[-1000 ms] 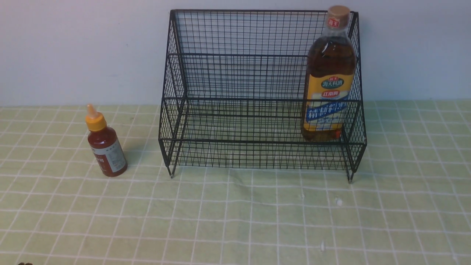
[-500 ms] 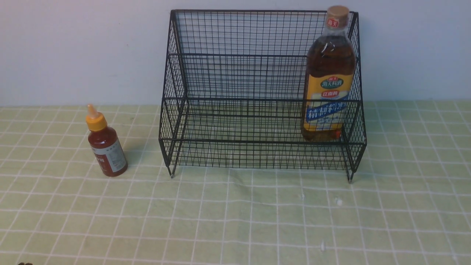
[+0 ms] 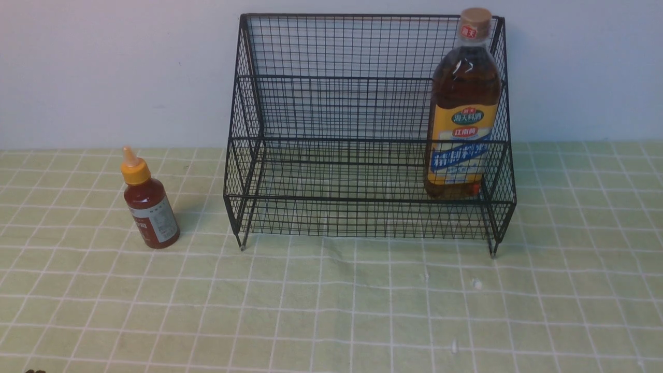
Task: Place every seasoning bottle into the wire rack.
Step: Use the left arm to grab the condiment bottle closest to it
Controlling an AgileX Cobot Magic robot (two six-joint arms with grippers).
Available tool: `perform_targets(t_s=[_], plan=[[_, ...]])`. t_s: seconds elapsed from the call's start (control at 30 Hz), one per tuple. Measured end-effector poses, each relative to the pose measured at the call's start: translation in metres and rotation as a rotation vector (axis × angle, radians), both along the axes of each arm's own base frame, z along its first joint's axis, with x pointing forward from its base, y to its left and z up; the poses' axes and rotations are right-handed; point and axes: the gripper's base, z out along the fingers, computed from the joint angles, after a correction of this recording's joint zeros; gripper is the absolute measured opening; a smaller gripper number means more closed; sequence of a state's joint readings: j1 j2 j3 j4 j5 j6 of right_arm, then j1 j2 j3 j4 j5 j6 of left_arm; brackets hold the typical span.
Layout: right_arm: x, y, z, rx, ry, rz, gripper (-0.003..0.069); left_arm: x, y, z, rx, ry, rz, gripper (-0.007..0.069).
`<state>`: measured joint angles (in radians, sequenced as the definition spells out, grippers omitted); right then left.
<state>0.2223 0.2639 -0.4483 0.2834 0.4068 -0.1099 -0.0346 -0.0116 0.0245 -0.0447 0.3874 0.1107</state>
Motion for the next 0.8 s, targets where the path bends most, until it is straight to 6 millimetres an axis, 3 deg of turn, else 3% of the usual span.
perform_targets(t_s=[0.17, 0.27, 0.53, 0.67, 0.8], plan=[[0.003, -0.003, -0.034, -0.123, -0.014, -0.038, -0.0015, 0.000, 0.000, 0.000, 0.000, 0.000, 0.000, -0.0006], [0.001, -0.008, -0.050, -0.130, -0.024, -0.100, -0.0015, 0.000, 0.000, 0.000, 0.000, 0.000, 0.000, -0.0006], [-0.004, -0.019, -0.122, -0.099, 0.057, -0.291, -0.0015, 0.000, 0.000, 0.000, 0.000, 0.000, 0.000, -0.0006], [-0.005, -0.018, -0.137, -0.124, 0.129, -0.277, -0.0015, 0.000, 0.000, 0.000, 0.000, 0.000, 0.000, -0.0006], [-0.006, -0.018, -0.138, -0.132, 0.141, -0.273, -0.0015, 0.000, 0.000, 0.000, 0.000, 0.000, 0.000, -0.0006]])
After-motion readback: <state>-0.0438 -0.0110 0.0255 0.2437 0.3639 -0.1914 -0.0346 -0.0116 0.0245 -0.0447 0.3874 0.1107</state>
